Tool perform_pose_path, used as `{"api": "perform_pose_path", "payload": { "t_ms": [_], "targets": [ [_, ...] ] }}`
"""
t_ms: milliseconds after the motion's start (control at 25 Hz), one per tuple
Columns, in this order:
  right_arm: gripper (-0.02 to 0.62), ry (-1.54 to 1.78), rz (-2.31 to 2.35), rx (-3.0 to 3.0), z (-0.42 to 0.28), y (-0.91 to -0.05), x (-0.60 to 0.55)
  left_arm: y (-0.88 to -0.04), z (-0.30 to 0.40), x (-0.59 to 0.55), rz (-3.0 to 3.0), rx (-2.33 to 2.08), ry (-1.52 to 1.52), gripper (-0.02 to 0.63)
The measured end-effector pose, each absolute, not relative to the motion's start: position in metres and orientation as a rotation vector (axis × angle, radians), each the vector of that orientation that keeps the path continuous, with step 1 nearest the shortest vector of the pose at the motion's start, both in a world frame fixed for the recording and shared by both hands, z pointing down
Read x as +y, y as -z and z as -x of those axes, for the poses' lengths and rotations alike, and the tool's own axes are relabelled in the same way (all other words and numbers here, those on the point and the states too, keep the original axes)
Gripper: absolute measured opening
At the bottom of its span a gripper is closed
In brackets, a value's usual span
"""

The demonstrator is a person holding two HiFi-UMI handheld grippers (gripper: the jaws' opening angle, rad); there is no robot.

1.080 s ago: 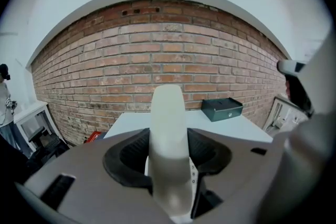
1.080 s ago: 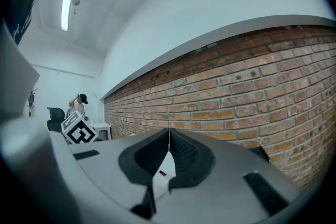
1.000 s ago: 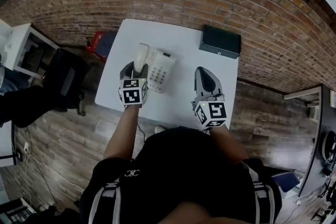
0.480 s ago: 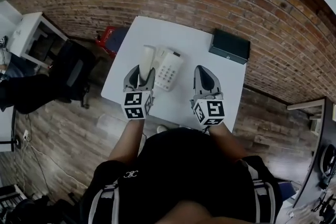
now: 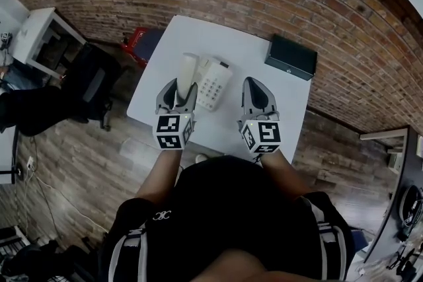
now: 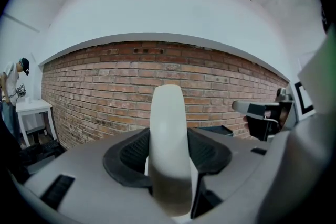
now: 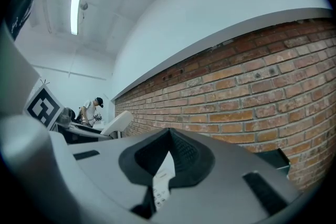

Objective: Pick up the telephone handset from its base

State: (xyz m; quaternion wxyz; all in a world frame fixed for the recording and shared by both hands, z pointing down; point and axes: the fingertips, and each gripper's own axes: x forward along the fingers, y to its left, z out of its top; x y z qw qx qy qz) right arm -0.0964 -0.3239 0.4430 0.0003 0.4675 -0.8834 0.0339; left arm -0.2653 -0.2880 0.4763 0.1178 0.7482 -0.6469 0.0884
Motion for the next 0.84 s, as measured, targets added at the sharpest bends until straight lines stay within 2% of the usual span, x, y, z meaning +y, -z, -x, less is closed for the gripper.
{"api": "perform_pose_path", "payload": {
  "t_ms": [840],
  "targets": [
    [-0.002, -0.128, -1.455, -2.797, 0.098, -0.445, -0.315, -0.486, 0.267, -0.278, -2.158, -1.876, -0.278, 0.21]
  ]
}}
